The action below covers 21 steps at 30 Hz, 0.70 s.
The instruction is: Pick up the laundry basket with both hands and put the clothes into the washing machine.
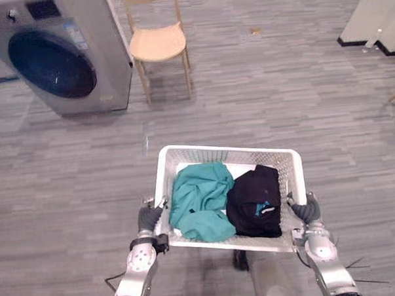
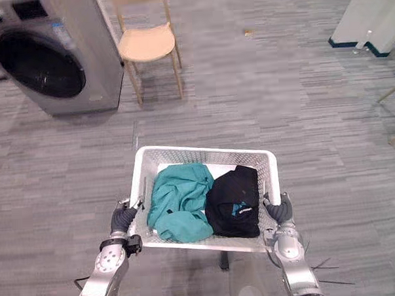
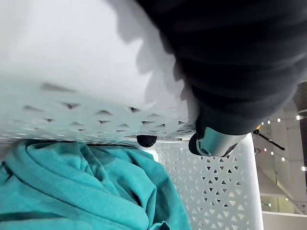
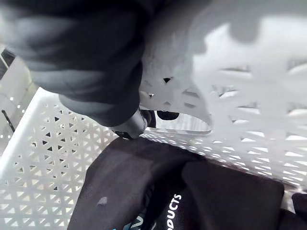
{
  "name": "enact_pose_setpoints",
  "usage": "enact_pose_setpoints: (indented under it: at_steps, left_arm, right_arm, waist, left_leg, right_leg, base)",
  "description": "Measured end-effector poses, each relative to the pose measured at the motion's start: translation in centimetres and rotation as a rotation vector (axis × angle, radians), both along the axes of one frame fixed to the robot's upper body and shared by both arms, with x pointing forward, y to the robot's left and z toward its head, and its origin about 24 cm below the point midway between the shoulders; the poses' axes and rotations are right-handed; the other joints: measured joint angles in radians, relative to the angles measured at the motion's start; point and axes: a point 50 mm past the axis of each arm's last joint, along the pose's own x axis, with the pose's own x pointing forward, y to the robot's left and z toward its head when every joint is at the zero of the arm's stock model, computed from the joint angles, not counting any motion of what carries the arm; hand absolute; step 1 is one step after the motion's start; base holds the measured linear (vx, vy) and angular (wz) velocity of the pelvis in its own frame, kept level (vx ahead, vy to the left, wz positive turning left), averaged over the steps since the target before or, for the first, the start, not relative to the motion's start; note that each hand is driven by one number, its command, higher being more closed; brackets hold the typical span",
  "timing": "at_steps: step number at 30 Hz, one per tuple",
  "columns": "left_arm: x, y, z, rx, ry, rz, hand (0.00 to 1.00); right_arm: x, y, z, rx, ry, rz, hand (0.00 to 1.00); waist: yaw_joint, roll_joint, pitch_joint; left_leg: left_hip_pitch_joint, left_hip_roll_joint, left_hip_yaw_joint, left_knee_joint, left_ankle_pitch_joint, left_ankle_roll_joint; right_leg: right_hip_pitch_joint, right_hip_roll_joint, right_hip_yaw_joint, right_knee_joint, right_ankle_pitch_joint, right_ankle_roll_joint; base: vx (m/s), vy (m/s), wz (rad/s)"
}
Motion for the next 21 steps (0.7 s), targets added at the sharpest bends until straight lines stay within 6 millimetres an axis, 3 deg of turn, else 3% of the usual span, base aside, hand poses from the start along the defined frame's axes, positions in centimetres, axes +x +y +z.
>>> enact_pose_setpoints:
  at_steps: [2, 4, 5, 6, 8, 9, 10, 11, 12, 13, 15, 16, 17, 18, 19, 20, 21]
  left_arm:
    - [-0.4, 0.2, -0.1, 0.002, -0.001, 0.002, 1.0]
    - [-0.3, 0.1, 0.1, -0.001, -0.014, -0.003, 1.0]
    - [0.0, -0.2, 0.5, -0.003, -0.034, -0.014, 1.0]
    - [0.1, -0.3, 0.7, -0.004, -0.041, -0.018, 1.0]
    - [0.2, -0.7, 0.9, -0.008, -0.049, -0.033, 1.0]
    - [-0.1, -0.5, 0.6, -0.001, -0.031, -0.031, 1.0]
    - [-0.2, -0.4, 0.5, 0.004, -0.022, -0.027, 1.0]
    - [-0.1, -0.4, 0.8, 0.003, -0.031, -0.03, 1.0]
    - [-0.2, -0.5, 0.9, -0.002, -0.037, -0.03, 1.0]
    - [-0.3, -0.5, 0.8, -0.004, -0.032, -0.028, 1.0]
    - [-0.7, -0.4, 0.6, -0.003, -0.017, -0.025, 1.0]
    - [-0.8, -0.4, 0.4, 0.001, -0.005, -0.028, 1.0]
    - [-1.1, -0.2, 0.1, 0.018, 0.015, -0.032, 1.0]
    - [-1.4, 0.0, 0.0, 0.024, 0.025, -0.031, 1.0]
    - [-1.6, 0.4, -0.1, 0.038, 0.032, -0.03, 1.0]
    - [-1.5, 0.6, 0.0, 0.047, 0.028, -0.033, 1.0]
    - [-1.4, 0.5, 0.0, 0.047, 0.025, -0.034, 1.0]
  right_arm:
    - [-0.7, 0.3, 0.5, 0.017, -0.032, -0.03, 1.0]
    - [-0.6, 0.2, 0.8, 0.026, -0.051, -0.04, 1.0]
    - [-0.4, -0.1, 0.9, 0.031, -0.061, -0.054, 1.0]
    - [-0.3, -0.2, 0.9, 0.033, -0.063, -0.059, 1.0]
    - [-0.4, -0.6, 0.6, 0.035, -0.051, -0.073, 1.0]
    - [-0.4, -0.4, -0.6, 0.055, -0.008, -0.083, 1.0]
    - [-0.4, -0.2, -1.2, 0.071, 0.015, -0.093, 1.0]
    - [-0.2, -0.3, -1.1, 0.066, 0.007, -0.087, 1.0]
    - [0.1, -0.4, -0.8, 0.056, -0.001, -0.078, 1.0]
    - [0.2, -0.4, -0.8, 0.055, -0.003, -0.077, 1.0]
    - [0.3, -0.4, -1.2, 0.057, 0.015, -0.075, 1.0]
    - [-0.1, -0.3, -2.1, 0.069, 0.056, -0.078, 1.0]
    - [-0.4, -0.1, -2.9, 0.083, 0.087, -0.083, 1.0]
    - [-0.5, 0.1, -3.0, 0.089, 0.094, -0.079, 1.0]
    - [-0.5, 0.5, -3.2, 0.086, 0.101, -0.059, 1.0]
    - [-0.5, 0.6, -3.2, 0.086, 0.103, -0.051, 1.0]
    - [-0.5, 0.6, -3.2, 0.086, 0.103, -0.051, 1.0]
  waist:
    - [0.014, -0.027, 0.007]
    - [0.033, -0.051, 0.004]
    - [0.054, -0.061, 0.01]
    - [0.055, -0.065, 0.013]
    - [0.06, -0.06, 0.012]
    - [0.062, -0.07, 0.009]
    - [0.061, -0.099, -0.007]
    - [0.076, -0.098, -0.01]
    - [0.094, -0.099, -0.011]
    - [0.101, -0.103, -0.012]
    - [0.104, -0.114, -0.01]
    - [0.098, -0.123, -0.005]
    - [0.089, -0.128, -0.002]
    - [0.083, -0.127, -0.002]
    - [0.078, -0.124, -0.002]
    - [0.076, -0.124, -0.002]
    - [0.074, -0.123, -0.002]
  left_leg:
    - [-0.145, 0.067, 0.088, 0.148, -0.131, 0.107]
    - [-0.295, 0.066, 0.095, 0.11, -0.193, 0.121]
    - [-0.417, 0.06, 0.095, 0.003, -0.218, 0.12]
    - [-0.457, 0.054, 0.093, -0.062, -0.217, 0.12]
    - [-0.515, 0.035, 0.078, -0.414, -0.159, 0.059]
    - [-0.473, 0.01, 0.11, -0.548, -0.019, 0.121]
    - [-0.466, -0.017, 0.128, -0.555, -0.042, 0.12]
    - [-0.483, -0.03, 0.13, -0.518, -0.09, 0.144]
    - [-0.49, -0.039, 0.143, -0.453, -0.158, 0.179]
    - [-0.477, -0.044, 0.16, -0.44, -0.187, 0.187]
    - [-0.405, -0.08, 0.181, -0.447, -0.243, 0.201]
    - [-0.315, -0.119, 0.182, -0.484, -0.262, 0.206]
    - [-0.219, -0.152, 0.181, -0.541, -0.263, 0.208]
    - [-0.167, -0.164, 0.18, -0.581, -0.263, 0.208]
    - [-0.079, -0.183, 0.174, -0.668, -0.263, 0.208]
    - [-0.019, -0.192, 0.166, -0.729, -0.263, 0.208]
    - [0.007, -0.194, 0.159, -0.751, -0.263, 0.208]
  right_leg:
    - [0.198, -0.008, 0.036, -0.098, -0.052, 0.022]
    - [0.283, -0.041, 0.061, -0.163, -0.077, 0.045]
    - [0.332, -0.08, 0.076, -0.201, -0.095, 0.078]
    - [0.351, -0.097, 0.078, -0.209, -0.106, 0.096]
    - [0.406, -0.144, 0.076, -0.223, -0.158, 0.173]
    - [0.479, -0.18, 0.103, -0.243, -0.191, 0.214]
    - [0.479, -0.202, 0.131, -0.262, -0.185, 0.205]
    - [0.471, -0.197, 0.158, -0.258, -0.167, 0.197]
    - [0.448, -0.209, 0.153, -0.191, -0.167, 0.208]
    - [0.432, -0.225, 0.166, -0.123, -0.181, 0.23]
    - [0.312, -0.259, 0.24, 0.22, -0.164, 0.313]
    - [0.233, -0.27, 0.269, 0.516, -0.141, 0.323]
    - [0.184, -0.287, 0.242, 0.693, -0.154, 0.293]
    - [0.156, -0.293, 0.219, 0.739, -0.168, 0.249]
    - [0.096, -0.295, 0.155, 0.761, -0.196, 0.191]
    - [0.035, -0.289, 0.092, 0.727, -0.223, 0.157]
    - [0.002, -0.281, 0.059, 0.692, -0.243, 0.147]
  base:
    - [0.86, 0.071, -0.15]
    - [0.64, 0.179, -0.28]
    - [0.6, 0.268, -0.2]
    - [0.73, 0.376, -0.08]
    - [0.56, 0.335, 0.06]
    - [0.64, 0.378, 0.03]
    - [0.63, 0.36, 0.02]
    - [0.73, 0.385, -0.1]
    - [0.58, 0.298, -0.16]
    - [0.57, 0.299, -0.25]
    - [0.49, 0.264, -0.07]
    - [0.66, 0.288, 0.19]
    - [0.55, 0.2, 0.2]
    - [0.54, 0.199, 0.06]
    - [0.51, 0.179, -0.03]
    - [0.5, 0.164, -0.01]
    - [0.49, 0.118, 0.19]
